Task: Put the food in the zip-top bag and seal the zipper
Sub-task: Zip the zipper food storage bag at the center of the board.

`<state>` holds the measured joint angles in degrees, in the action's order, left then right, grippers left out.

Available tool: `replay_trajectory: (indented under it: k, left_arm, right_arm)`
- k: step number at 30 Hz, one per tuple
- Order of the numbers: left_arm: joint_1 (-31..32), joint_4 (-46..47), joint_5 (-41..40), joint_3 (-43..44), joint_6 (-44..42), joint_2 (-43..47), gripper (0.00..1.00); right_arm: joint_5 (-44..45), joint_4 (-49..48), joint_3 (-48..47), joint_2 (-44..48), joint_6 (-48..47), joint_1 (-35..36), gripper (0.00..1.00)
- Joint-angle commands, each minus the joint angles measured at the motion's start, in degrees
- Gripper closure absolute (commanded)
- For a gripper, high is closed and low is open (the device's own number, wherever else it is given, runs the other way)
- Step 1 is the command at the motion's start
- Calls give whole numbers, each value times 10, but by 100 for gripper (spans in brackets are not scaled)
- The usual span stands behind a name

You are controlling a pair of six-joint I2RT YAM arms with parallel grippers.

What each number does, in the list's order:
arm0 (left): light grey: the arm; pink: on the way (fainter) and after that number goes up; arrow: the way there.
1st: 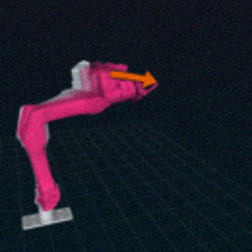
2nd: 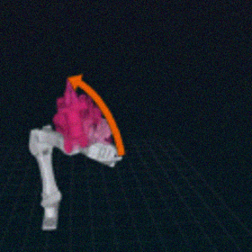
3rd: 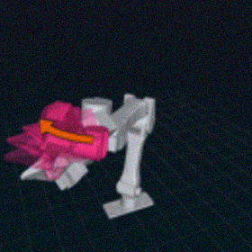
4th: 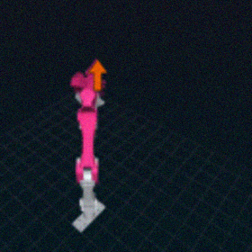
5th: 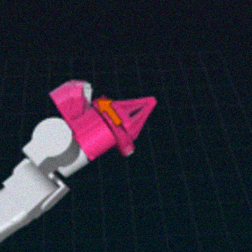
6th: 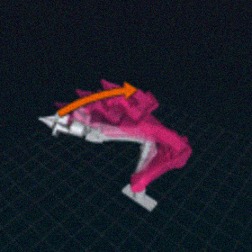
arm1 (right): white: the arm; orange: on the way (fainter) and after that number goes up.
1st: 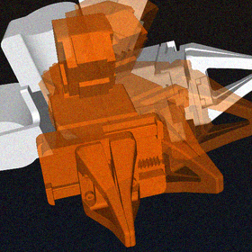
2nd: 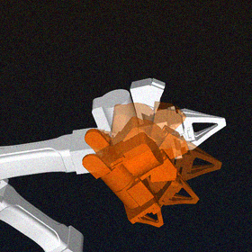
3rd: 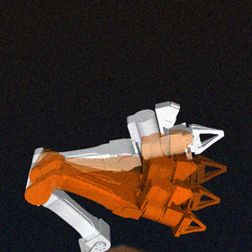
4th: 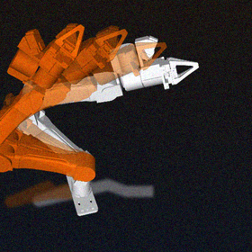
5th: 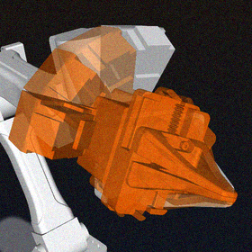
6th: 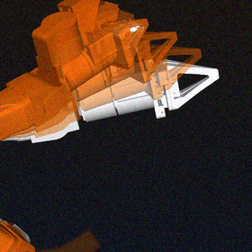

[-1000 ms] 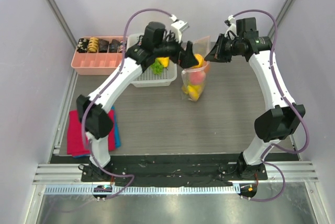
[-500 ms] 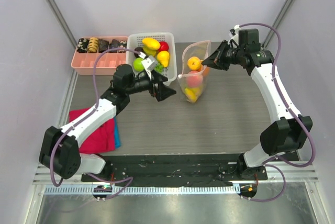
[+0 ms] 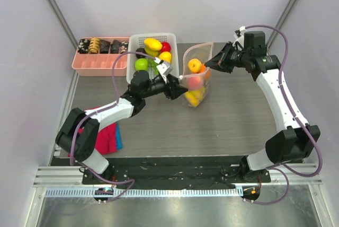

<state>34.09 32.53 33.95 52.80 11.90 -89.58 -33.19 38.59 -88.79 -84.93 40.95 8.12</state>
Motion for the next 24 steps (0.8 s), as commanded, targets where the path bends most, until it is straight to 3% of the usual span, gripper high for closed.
replay_trajectory:
  k: [1,6,9,10,12,15,17,18,20,21,24]
  left_arm:
    - [6,140,-25,17,13,-13,48]
    - [14,153,-21,43,11,-30,54]
    - [14,153,-20,51,13,-30,75]
    - [14,151,-19,51,13,-25,88]
    - [14,140,-13,50,10,-18,98]
    - [14,120,-2,49,1,1,100]
    - [13,94,15,50,-5,14,100]
    - [13,87,22,50,-19,18,100]
    - [13,62,34,49,-34,30,100]
    - [13,54,40,51,-39,31,100]
    - [13,16,52,60,-63,34,100]
  right_arm:
    - [-14,-26,5,36,5,0,99]
    - [-16,-26,8,35,1,-2,99]
    - [-17,-26,5,33,-3,-3,99]
    - [-17,-26,5,32,-5,-3,99]
    - [-14,-26,5,32,-9,-8,99]
    - [-13,-28,-2,29,-31,-19,98]
    - [-17,-28,-15,27,-74,-26,86]
    - [-19,-26,-30,26,-98,-29,69]
    - [-19,-26,-46,28,-176,-43,50]
    - [-19,-26,-63,28,-210,-46,36]
    - [-47,-27,-96,27,-338,-50,28]
